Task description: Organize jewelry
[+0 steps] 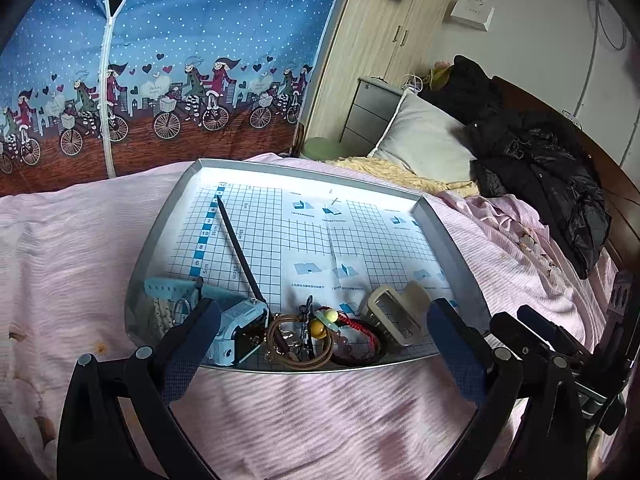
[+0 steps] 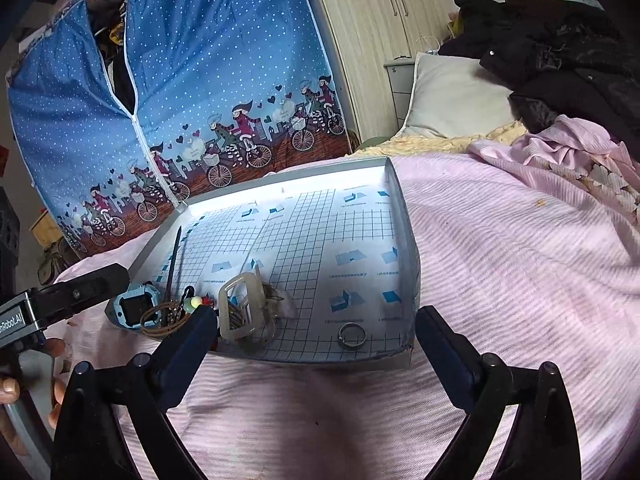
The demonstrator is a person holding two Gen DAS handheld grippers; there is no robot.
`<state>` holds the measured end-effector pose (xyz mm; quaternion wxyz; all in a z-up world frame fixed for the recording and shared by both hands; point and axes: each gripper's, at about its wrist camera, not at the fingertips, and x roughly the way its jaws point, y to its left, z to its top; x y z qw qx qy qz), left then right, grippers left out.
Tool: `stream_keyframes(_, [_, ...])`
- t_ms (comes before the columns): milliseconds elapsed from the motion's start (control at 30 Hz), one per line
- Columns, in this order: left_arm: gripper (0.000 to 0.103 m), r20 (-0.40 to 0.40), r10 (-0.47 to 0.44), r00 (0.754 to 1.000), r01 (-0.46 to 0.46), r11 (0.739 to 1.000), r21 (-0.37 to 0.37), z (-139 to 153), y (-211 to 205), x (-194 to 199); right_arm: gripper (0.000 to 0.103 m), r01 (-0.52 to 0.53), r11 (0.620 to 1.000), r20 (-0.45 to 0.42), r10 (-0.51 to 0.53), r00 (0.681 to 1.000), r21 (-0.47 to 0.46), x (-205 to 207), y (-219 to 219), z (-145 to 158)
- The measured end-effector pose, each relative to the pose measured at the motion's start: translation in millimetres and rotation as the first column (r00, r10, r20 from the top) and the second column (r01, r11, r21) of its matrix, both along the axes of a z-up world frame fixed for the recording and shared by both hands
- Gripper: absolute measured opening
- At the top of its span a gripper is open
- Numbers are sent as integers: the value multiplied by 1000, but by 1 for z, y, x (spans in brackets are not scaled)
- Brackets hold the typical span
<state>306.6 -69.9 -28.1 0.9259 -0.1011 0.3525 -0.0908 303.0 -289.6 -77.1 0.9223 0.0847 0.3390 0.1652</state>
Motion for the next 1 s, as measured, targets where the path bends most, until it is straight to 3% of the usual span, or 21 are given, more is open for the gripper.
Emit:
stream_keyframes(433, [101,104,23,994,-24,1000,6,28,10,-62,103,52,999,105,-51,993,-1,-37,-13,32])
stream_keyframes(1000, [101,249,15,968,-27,999,45,91,40,-168,103,9,1000,249,-10,969,4,-126,-1,96])
